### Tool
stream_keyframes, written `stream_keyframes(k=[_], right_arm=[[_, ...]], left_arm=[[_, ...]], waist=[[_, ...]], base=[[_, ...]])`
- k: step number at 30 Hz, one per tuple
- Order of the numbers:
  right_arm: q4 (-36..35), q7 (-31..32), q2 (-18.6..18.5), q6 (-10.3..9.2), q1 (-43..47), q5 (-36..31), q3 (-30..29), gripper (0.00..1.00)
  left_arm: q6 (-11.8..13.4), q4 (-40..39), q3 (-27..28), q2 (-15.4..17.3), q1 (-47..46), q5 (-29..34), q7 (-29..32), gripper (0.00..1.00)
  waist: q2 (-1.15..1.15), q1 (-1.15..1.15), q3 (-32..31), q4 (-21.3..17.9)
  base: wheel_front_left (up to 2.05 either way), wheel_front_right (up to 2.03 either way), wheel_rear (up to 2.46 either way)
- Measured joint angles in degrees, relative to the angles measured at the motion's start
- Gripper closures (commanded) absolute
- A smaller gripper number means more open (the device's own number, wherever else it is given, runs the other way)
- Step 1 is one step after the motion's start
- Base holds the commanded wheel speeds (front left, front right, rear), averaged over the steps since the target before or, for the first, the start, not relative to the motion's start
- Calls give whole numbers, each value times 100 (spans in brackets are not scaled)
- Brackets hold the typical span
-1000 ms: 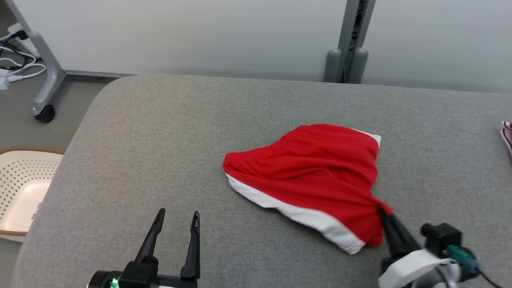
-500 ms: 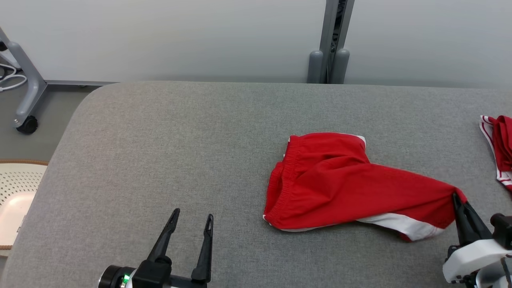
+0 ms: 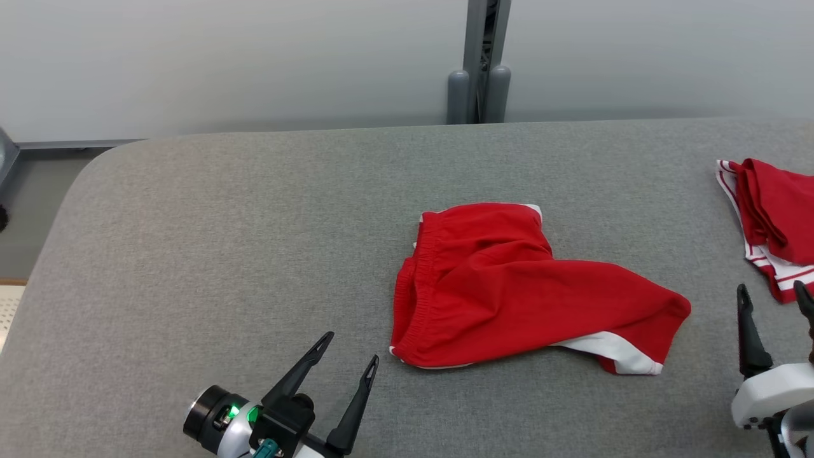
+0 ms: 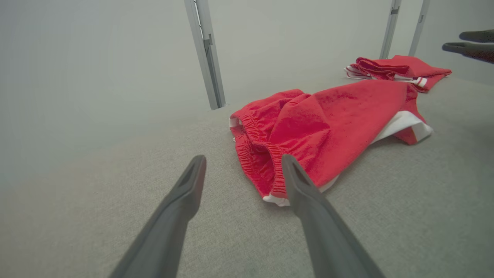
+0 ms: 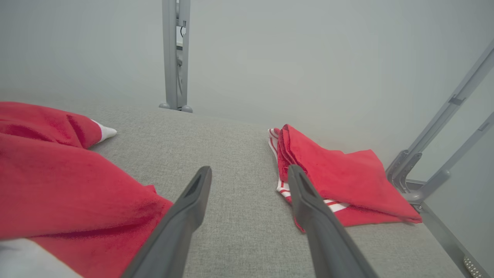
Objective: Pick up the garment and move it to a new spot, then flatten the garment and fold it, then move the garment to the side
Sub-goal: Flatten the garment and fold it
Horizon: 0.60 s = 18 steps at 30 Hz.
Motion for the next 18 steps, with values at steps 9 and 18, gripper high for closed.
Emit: stream_keyframes(k=[9,18], right_arm=[[-1707,1,555,0,562,36,291,0],[-2981,0,567,0,1006,912,1216,0]], left_arm=[[-198,795,-594,586,-745,204,-1,0],[-219,1343,-1138,743,-1180,68,0,0]], waist=[[0,0,156,-353],[0,0,286,-566]], base=[[0,0,0],[0,0,0]])
